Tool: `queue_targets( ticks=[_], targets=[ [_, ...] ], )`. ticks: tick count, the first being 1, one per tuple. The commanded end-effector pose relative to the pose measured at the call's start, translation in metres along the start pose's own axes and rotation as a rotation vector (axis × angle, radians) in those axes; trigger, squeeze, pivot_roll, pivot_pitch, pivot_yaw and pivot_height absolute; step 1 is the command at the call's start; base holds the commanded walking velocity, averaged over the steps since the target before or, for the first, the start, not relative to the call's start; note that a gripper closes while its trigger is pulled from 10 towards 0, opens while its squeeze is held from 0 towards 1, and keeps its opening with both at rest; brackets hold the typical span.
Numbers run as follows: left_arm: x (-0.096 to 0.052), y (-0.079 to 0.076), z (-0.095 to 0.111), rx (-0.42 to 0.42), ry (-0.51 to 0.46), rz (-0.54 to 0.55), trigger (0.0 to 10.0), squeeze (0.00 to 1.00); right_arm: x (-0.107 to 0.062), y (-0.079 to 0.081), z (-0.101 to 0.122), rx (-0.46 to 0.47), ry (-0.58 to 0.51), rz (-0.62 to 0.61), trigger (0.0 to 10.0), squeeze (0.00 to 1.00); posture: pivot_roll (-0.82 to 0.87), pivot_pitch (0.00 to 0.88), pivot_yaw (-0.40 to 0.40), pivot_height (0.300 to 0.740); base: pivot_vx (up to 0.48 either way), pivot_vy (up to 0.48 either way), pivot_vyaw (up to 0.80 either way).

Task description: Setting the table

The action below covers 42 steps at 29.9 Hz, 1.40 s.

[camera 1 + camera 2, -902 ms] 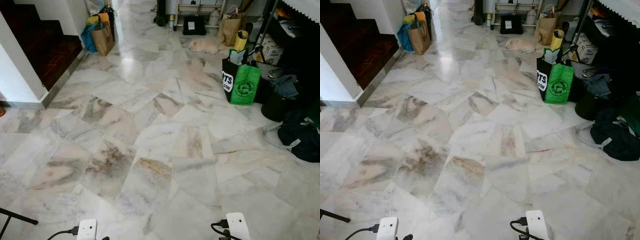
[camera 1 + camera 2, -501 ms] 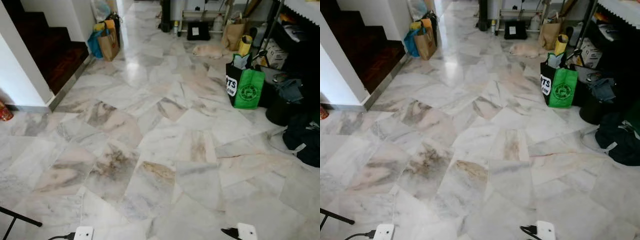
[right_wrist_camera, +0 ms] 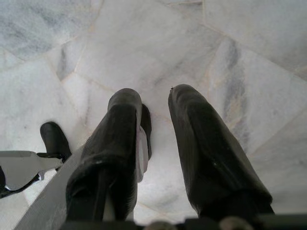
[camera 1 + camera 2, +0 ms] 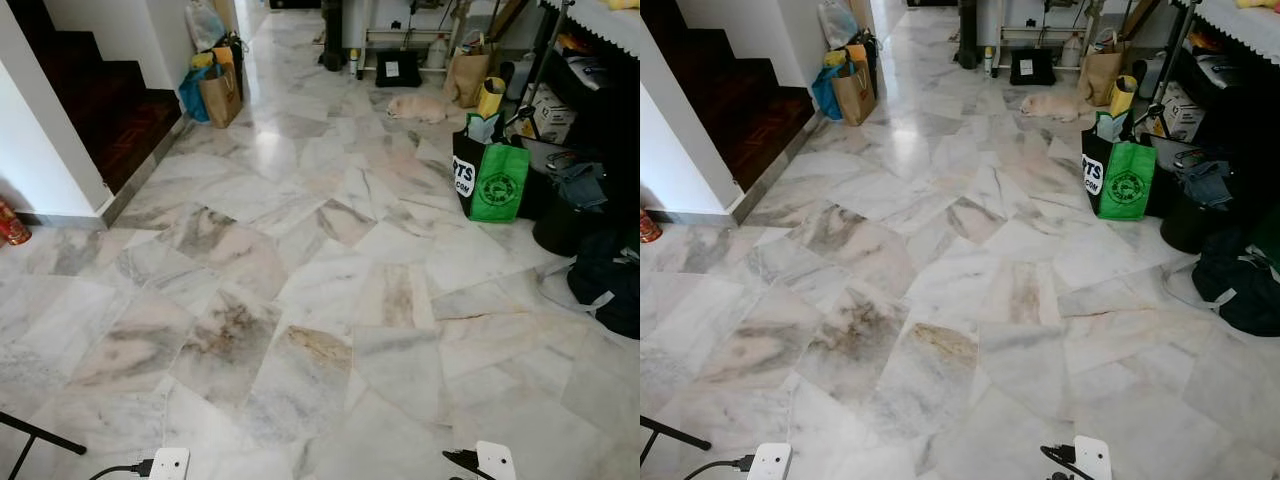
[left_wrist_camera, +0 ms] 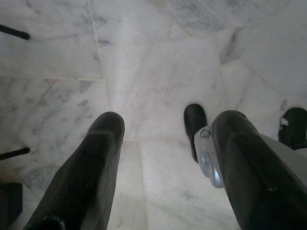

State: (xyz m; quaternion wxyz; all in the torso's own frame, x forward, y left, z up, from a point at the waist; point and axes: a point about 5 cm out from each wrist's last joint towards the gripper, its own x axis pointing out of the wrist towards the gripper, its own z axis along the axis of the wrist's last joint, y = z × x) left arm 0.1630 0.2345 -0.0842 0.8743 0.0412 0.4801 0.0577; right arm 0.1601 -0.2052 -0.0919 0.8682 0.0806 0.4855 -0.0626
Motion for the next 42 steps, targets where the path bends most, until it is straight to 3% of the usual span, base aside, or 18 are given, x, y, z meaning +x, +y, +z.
queue_targets(
  ticks=[1, 15, 23, 42],
  targets=[
    [0.000, 0.000, -0.002, 0.011, 0.014, 0.007, 10.0, 0.00, 0.000, -0.001, -0.003, 0.014, 0.009, -0.004, 10.0, 0.00, -0.06, 0.000, 0.006, 0.740, 0.000, 0.000, -0.80],
    [-0.001, 0.000, -0.006, 0.051, 0.033, 0.009, 10.0, 0.00, 0.001, 0.001, 0.002, -0.002, 0.016, -0.003, 10.0, 0.00, -0.07, 0.000, 0.009, 0.740, 0.000, 0.084, -0.80],
    [-0.001, -0.001, -0.007, 0.034, 0.040, 0.010, 10.0, 0.00, 0.002, 0.005, 0.007, 0.003, 0.009, 0.003, 10.0, 0.00, -0.06, 0.000, 0.010, 0.740, 0.000, 0.000, -0.80],
    [-0.001, 0.000, -0.006, 0.060, 0.038, 0.005, 10.0, 0.00, 0.003, 0.012, 0.009, 0.014, 0.004, -0.004, 10.0, 0.00, -0.07, 0.000, 0.018, 0.740, 0.000, 0.027, -0.25]
  ],
)
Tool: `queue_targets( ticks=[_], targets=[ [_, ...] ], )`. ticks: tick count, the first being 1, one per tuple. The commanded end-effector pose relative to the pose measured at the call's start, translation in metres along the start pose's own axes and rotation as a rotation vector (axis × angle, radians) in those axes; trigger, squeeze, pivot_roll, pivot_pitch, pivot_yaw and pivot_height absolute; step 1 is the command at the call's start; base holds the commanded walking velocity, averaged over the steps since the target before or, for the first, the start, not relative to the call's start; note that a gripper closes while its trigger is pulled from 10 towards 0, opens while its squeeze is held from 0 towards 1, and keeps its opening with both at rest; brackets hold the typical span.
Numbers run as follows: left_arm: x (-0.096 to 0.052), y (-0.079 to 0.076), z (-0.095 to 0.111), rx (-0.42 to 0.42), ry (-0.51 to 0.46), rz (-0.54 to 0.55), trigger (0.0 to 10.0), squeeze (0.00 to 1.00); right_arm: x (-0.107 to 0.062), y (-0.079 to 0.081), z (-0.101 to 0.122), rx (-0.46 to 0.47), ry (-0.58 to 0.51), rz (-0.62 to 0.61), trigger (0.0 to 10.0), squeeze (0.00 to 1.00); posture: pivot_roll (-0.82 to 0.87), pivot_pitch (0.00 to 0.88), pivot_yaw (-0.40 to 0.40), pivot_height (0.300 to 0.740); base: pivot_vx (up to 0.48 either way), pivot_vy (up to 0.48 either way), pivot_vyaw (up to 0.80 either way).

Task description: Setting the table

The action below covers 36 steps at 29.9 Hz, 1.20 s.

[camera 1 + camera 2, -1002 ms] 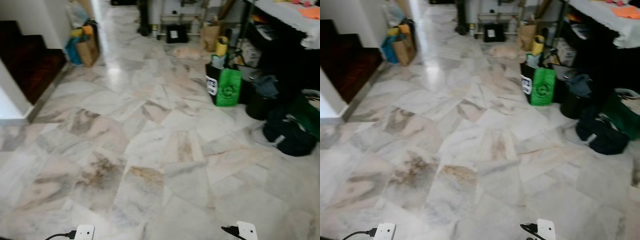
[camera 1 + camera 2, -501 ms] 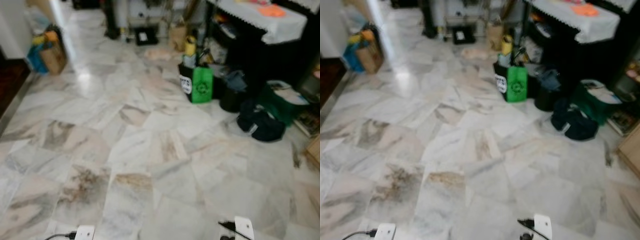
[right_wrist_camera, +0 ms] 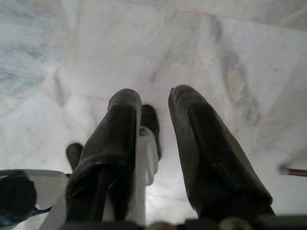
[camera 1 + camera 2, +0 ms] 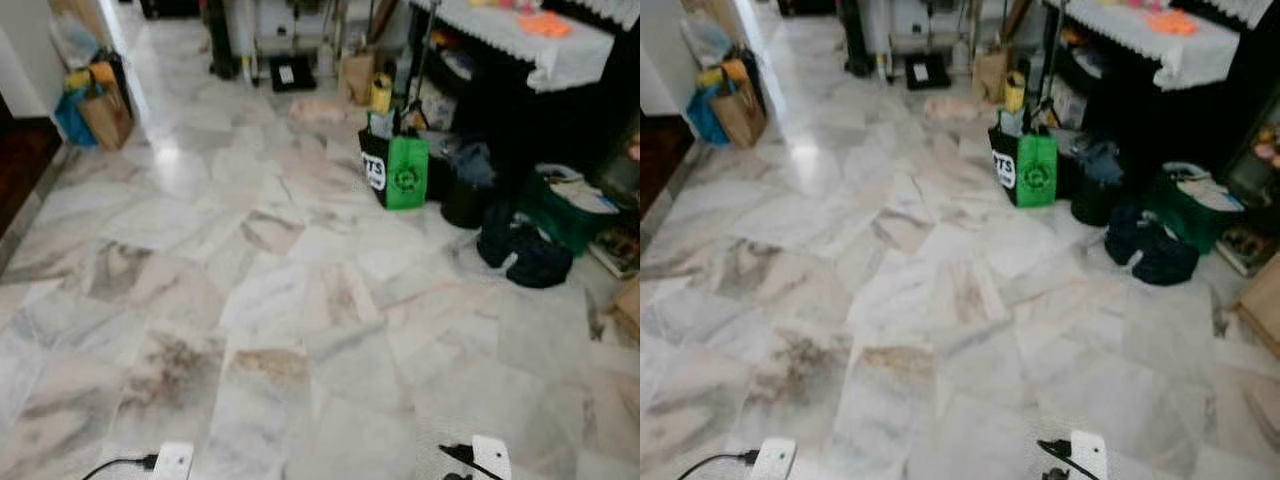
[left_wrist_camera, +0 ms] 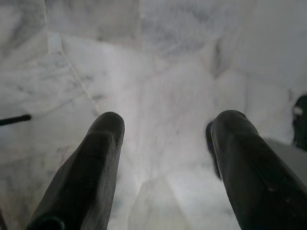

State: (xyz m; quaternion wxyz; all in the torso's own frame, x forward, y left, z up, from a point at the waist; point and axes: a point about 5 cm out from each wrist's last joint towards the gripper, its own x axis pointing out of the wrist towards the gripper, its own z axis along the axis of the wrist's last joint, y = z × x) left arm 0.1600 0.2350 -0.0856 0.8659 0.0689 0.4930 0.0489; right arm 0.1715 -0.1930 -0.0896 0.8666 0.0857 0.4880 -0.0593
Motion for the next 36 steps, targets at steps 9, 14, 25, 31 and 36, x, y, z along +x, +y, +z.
queue_targets(
  ticks=[9, 14, 25, 31, 36],
  targets=[
    [-0.001, 0.003, -0.009, 0.001, 0.036, -0.003, 10.0, 0.00, 0.000, -0.001, -0.001, 0.017, -0.001, -0.014, 10.0, 0.00, -0.07, 0.000, 0.021, 0.740, 0.000, 0.000, -0.80],
    [-0.002, 0.008, -0.011, 0.014, 0.035, -0.002, 10.0, 0.00, 0.000, 0.000, -0.001, 0.020, -0.001, -0.014, 10.0, 0.00, -0.07, 0.000, 0.024, 0.740, 0.000, 0.275, -0.80],
    [-0.001, 0.002, -0.008, 0.050, 0.025, -0.049, 10.0, 0.00, 0.000, 0.000, 0.000, 0.022, -0.002, -0.017, 10.0, 0.00, -0.06, 0.000, 0.024, 0.740, 0.000, 0.000, -0.80],
    [-0.002, 0.003, -0.010, 0.021, 0.036, -0.025, 10.0, 0.00, 0.000, 0.000, 0.000, 0.020, -0.002, -0.020, 10.0, 0.00, -0.07, 0.000, 0.024, 0.740, 0.000, 0.000, -0.13],
    [-0.002, 0.003, -0.010, 0.016, 0.032, -0.029, 10.0, 0.00, 0.000, -0.001, 0.001, 0.013, -0.001, -0.022, 10.0, 0.00, -0.07, 0.000, 0.021, 0.740, 0.000, 0.000, -0.80]
  ],
)
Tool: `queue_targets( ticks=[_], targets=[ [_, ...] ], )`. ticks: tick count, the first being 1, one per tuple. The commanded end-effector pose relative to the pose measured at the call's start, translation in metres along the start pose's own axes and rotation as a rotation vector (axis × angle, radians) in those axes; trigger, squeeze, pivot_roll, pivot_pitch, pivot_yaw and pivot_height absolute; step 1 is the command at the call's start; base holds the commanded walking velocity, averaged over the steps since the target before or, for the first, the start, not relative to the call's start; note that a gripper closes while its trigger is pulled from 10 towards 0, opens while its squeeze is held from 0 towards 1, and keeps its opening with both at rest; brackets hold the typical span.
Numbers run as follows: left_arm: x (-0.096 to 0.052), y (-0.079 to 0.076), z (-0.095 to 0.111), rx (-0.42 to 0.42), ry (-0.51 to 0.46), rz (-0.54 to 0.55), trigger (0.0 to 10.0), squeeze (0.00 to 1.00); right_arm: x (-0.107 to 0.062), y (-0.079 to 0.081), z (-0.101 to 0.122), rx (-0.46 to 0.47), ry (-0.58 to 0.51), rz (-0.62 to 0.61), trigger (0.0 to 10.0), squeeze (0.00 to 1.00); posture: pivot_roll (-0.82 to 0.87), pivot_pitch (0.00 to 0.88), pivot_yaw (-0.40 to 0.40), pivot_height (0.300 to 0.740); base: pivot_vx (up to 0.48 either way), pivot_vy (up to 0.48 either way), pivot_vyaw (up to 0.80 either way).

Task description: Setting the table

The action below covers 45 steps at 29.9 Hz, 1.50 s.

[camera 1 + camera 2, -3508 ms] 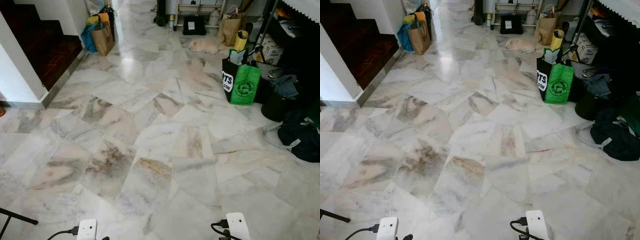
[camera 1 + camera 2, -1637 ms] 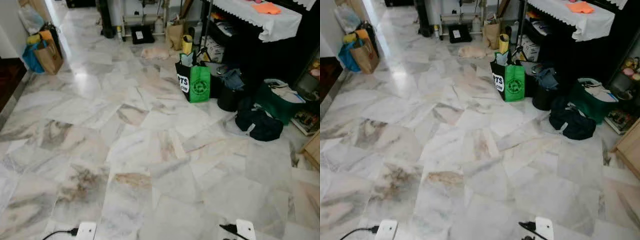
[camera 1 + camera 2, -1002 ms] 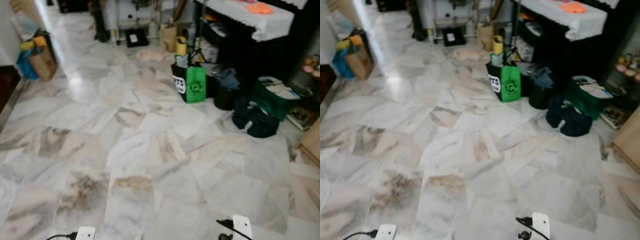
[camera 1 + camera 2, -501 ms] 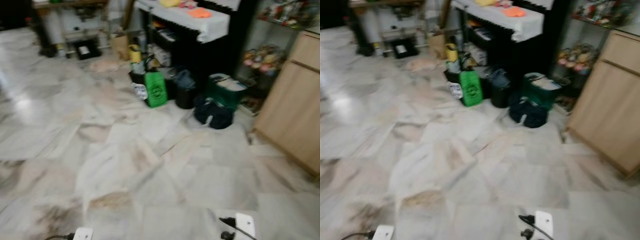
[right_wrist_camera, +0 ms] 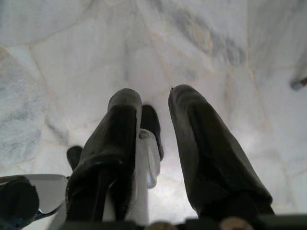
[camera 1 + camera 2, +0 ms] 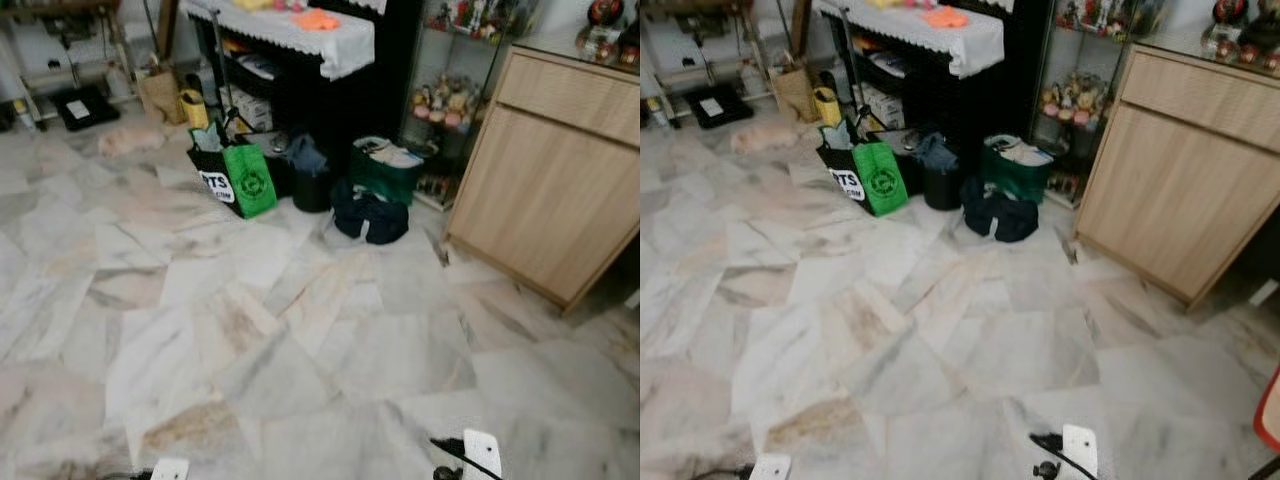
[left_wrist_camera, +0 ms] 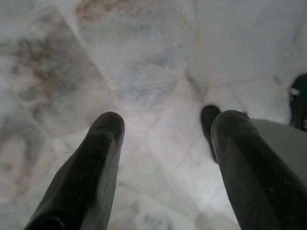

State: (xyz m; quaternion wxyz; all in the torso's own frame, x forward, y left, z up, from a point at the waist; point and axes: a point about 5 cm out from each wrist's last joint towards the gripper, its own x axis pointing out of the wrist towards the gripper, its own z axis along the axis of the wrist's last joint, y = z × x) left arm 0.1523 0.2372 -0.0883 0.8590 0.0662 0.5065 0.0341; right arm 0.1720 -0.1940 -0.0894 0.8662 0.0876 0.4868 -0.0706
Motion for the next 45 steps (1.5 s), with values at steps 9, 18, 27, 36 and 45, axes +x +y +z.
queue_targets(
  ticks=[9, 18, 27, 36, 45],
  targets=[
    [-0.002, 0.005, -0.009, 0.009, 0.018, 0.000, 10.0, 0.00, 0.000, -0.001, 0.000, -0.005, 0.004, -0.004, 10.0, 0.00, -0.07, 0.000, 0.018, 0.740, 0.000, 0.000, -0.80],
    [-0.001, 0.003, -0.007, 0.019, 0.019, 0.000, 10.0, 0.00, 0.000, -0.001, 0.000, -0.004, 0.003, -0.005, 10.0, 0.00, -0.07, 0.000, 0.020, 0.740, 0.000, 0.000, -0.80],
    [-0.003, 0.007, -0.012, -0.005, 0.021, 0.011, 10.0, 0.00, 0.000, -0.002, -0.002, -0.006, 0.007, -0.006, 10.0, 0.00, -0.07, 0.000, 0.020, 0.740, 0.000, 0.000, -0.80],
    [-0.004, 0.014, -0.015, 0.006, 0.026, 0.014, 10.0, 0.00, 0.000, -0.002, -0.002, -0.005, 0.008, -0.005, 10.0, 0.00, -0.07, 0.000, 0.021, 0.740, 0.000, 0.000, -0.80],
    [-0.005, 0.017, -0.018, 0.010, 0.033, 0.011, 10.0, 0.00, 0.000, -0.001, -0.002, 0.013, 0.005, -0.009, 10.0, 0.00, -0.07, 0.000, 0.023, 0.740, 0.000, 0.000, -0.80]
  ],
)
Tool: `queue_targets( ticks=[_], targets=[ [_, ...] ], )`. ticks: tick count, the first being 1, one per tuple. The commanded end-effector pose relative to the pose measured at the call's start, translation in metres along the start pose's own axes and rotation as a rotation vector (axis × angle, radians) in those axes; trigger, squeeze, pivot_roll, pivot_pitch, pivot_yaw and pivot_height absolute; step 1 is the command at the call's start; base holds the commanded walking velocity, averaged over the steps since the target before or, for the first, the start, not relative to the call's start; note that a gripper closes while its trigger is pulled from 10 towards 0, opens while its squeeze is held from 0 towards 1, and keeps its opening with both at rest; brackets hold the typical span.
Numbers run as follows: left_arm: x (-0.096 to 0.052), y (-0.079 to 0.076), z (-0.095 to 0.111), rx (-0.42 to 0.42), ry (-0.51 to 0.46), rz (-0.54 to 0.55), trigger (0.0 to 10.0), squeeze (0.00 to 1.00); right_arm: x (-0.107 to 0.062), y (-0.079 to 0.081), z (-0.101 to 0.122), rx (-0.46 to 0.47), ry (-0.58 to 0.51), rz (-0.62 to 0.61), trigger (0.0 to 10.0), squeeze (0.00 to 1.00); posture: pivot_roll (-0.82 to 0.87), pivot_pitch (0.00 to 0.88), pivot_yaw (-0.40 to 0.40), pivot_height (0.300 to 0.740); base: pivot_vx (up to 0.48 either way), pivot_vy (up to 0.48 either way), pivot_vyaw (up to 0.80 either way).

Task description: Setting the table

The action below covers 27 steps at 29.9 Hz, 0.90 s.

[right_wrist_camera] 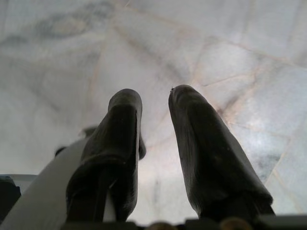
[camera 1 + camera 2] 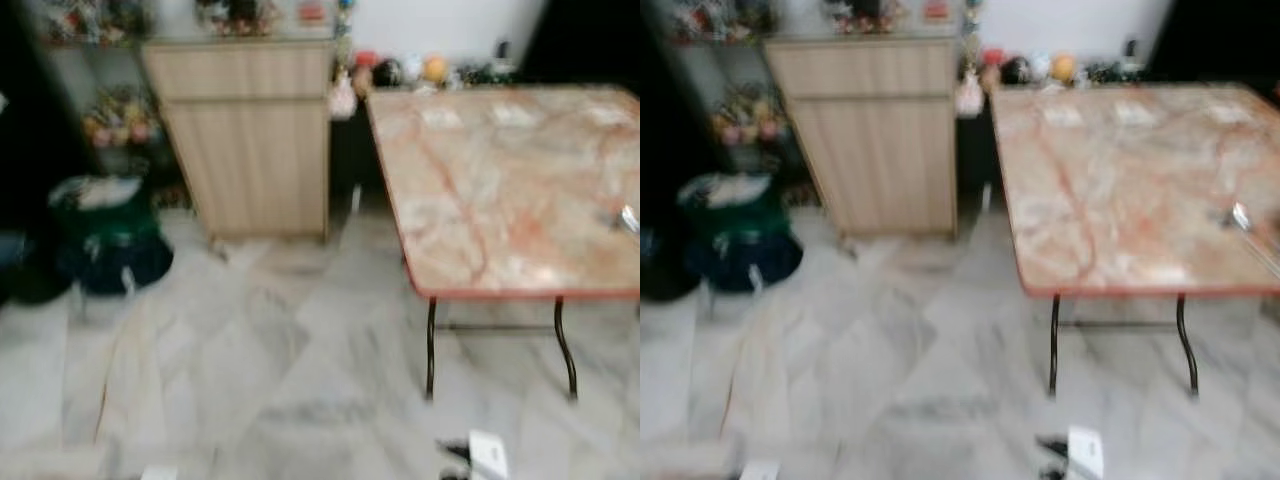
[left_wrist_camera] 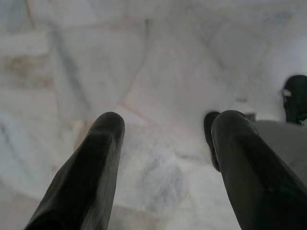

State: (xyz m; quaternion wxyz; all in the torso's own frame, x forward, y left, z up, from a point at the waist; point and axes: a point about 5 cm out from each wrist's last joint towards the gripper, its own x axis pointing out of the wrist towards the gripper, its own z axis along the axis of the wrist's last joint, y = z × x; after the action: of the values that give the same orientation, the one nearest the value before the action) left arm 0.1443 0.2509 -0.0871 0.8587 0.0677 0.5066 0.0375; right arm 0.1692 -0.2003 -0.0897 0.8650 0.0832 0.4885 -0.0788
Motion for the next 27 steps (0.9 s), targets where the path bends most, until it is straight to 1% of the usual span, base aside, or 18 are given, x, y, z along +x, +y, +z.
queue_targets(
  ticks=[1, 4, 6, 8, 9, 12, 18, 27],
  targets=[
    [-0.002, 0.004, -0.011, 0.012, 0.034, 0.005, 10.0, 0.00, 0.001, 0.006, -0.001, 0.013, 0.003, 0.010, 10.0, 0.00, -0.07, 0.000, 0.024, 0.740, 0.000, 0.000, -0.80],
    [-0.003, 0.006, -0.011, 0.014, 0.036, 0.008, 10.0, 0.00, 0.001, 0.006, -0.001, 0.017, -0.002, 0.006, 10.0, 0.00, -0.07, 0.000, 0.023, 0.740, 0.000, 0.000, -0.79],
    [-0.003, 0.008, -0.012, 0.019, 0.037, 0.014, 10.0, 0.00, 0.001, 0.006, 0.000, 0.040, -0.019, -0.009, 10.0, 0.00, -0.07, 0.000, 0.027, 0.740, 0.000, 0.000, 0.00],
    [-0.003, 0.008, -0.012, 0.030, 0.038, 0.019, 10.0, 0.00, 0.001, 0.005, 0.000, 0.040, -0.020, -0.011, 10.0, 0.00, -0.07, 0.000, 0.027, 0.740, 0.000, 0.000, 0.00],
    [-0.002, 0.006, -0.010, 0.037, 0.034, 0.021, 10.0, 0.00, 0.001, 0.006, 0.000, 0.048, -0.022, -0.011, 10.0, 0.00, -0.07, 0.000, 0.027, 0.740, 0.000, -0.292, 0.00],
    [0.000, -0.003, -0.003, 0.038, 0.018, 0.008, 10.0, 0.00, 0.001, 0.006, 0.001, 0.050, -0.025, -0.013, 10.0, 0.00, -0.07, 0.000, 0.026, 0.740, 0.000, -0.387, 0.00],
    [0.002, -0.010, 0.003, 0.038, 0.000, -0.003, 10.0, 0.00, 0.001, 0.006, 0.001, 0.049, -0.026, -0.015, 10.0, 0.00, -0.07, 0.000, 0.027, 0.740, 0.000, -0.417, 0.00],
    [0.002, -0.011, 0.004, 0.036, -0.009, -0.010, 10.0, 0.00, 0.000, 0.005, 0.000, 0.049, -0.025, -0.019, 10.0, 0.00, -0.07, 0.000, 0.026, 0.740, 0.000, -0.417, 0.00]
  ],
)
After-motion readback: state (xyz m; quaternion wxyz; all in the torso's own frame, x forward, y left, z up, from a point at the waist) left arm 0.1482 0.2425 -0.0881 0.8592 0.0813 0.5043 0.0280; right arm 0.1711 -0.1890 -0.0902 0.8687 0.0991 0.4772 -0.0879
